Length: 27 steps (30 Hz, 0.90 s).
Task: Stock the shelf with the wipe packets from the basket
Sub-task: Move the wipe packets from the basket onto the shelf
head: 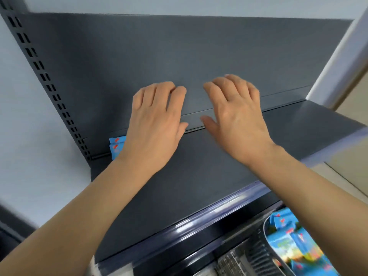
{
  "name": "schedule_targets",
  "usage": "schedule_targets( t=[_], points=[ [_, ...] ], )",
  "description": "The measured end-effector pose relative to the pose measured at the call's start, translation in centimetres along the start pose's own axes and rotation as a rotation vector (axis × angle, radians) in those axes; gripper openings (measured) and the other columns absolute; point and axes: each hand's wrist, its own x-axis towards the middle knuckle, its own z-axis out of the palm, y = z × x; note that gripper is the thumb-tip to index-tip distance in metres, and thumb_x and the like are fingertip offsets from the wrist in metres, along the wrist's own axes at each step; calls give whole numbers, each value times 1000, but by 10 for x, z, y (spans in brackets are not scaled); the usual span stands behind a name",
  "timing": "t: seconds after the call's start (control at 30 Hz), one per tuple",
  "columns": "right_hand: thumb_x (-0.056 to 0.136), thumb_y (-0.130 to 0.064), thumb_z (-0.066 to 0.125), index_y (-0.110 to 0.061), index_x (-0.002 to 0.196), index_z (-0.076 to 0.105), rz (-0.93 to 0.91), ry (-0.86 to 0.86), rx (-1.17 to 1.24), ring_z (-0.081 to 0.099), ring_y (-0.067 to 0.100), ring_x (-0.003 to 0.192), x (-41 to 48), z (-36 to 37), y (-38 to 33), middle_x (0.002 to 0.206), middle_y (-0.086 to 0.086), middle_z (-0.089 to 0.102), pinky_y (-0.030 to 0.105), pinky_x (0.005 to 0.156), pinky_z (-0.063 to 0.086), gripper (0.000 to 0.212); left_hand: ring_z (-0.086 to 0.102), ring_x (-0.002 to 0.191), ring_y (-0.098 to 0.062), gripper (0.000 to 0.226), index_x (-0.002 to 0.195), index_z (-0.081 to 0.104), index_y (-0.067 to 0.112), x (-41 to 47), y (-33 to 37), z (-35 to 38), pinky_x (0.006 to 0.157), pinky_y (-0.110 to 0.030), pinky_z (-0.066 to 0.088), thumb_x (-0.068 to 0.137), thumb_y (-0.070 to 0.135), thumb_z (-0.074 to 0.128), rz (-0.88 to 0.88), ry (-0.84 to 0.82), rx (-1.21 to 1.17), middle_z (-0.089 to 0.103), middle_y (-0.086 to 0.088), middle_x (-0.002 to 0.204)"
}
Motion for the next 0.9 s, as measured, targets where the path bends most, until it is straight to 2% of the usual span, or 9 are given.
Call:
schedule_targets(
  t=[0.13,0.27,0.47,0.6,0.7,0.9],
  points=[
    [78,-20,66,-4,125,51,59,59,-30,42,34,127,-36,-25,39,128,13,52,39,104,22,52,54,97,-37,56,113,53,2,4,56,-8,87,-39,30,67,21,79,67,46,-61,56,-16,107],
    [78,-18,63,-5,123,53,115,61,-77,43,33,127,-84,-46,91,128,13,53,36,104,19,48,53,97,-36,56,114,52,4,5,126,-10,87,-38,30,68,22,78,123,52,-115,55,-15,108],
    [77,-20,64,-4,122,53,164,-15,-86,43,33,125,-174,-65,192,127,14,53,41,103,25,49,53,97,-37,54,114,53,3,-3,259,-3,87,-38,29,69,23,76,157,-21,-190,55,-16,109],
    [79,-19,60,-6,124,52,161,-119,-99,42,32,126,-225,-55,248,129,13,52,38,103,22,48,54,97,-36,53,113,54,4,-17,332,11,86,-38,29,68,22,75,151,-92,-221,56,-15,109],
    [81,-17,56,-6,124,51,139,-183,-80,41,31,126,-252,-40,274,130,13,50,38,103,21,44,53,97,-35,49,110,55,5,-33,365,27,87,-37,31,68,21,75,154,-171,-229,56,-13,107],
    [82,-21,58,-7,126,47,115,-368,-83,39,32,127,-292,5,301,132,13,47,41,105,23,48,55,95,-32,45,107,57,6,-70,387,80,87,-39,41,71,27,73,176,-362,-196,57,-10,103]
  ],
)
